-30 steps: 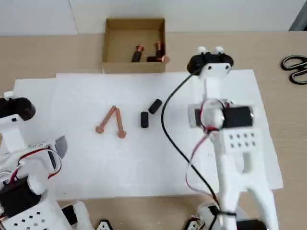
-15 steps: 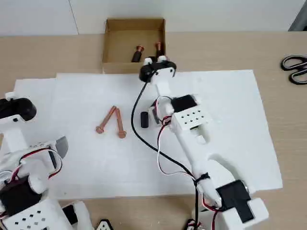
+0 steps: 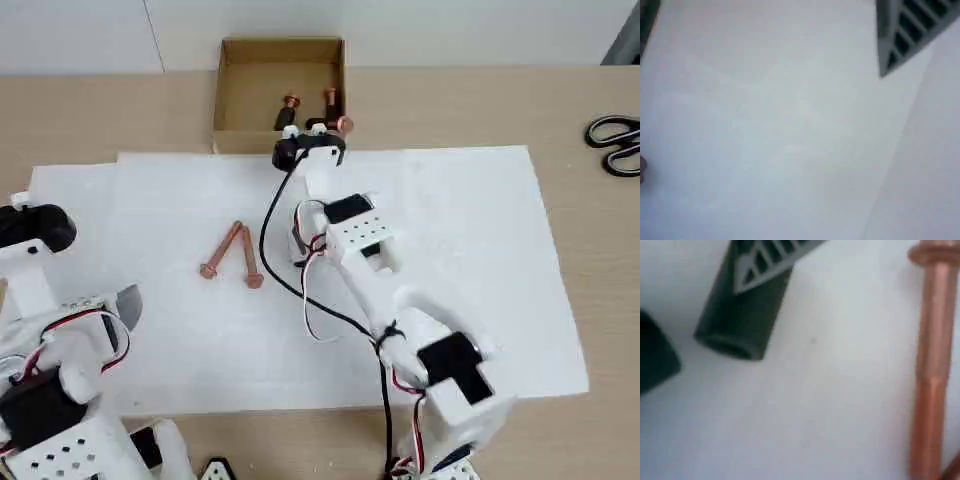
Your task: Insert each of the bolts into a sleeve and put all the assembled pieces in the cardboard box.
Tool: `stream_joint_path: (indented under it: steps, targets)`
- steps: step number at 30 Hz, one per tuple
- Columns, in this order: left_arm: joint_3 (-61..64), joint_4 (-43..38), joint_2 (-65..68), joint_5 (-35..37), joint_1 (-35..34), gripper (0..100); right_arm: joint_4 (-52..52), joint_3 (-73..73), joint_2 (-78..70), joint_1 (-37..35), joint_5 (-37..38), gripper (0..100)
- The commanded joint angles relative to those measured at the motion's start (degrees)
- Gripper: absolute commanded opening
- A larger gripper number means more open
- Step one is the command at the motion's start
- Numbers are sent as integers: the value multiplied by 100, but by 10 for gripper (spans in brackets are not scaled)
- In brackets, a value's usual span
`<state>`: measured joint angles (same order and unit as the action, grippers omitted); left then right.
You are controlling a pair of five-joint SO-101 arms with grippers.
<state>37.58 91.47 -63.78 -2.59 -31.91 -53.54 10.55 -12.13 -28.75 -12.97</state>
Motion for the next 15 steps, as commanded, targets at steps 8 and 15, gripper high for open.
stream_joint_path:
  steps: [8, 15]
  targets:
    - [-22, -123, -44, 0, 35, 288, 57, -466, -127, -75, -97, 222]
    - [-22, -123, -44, 0, 35, 288, 57, -475, -110, -127, -97, 191]
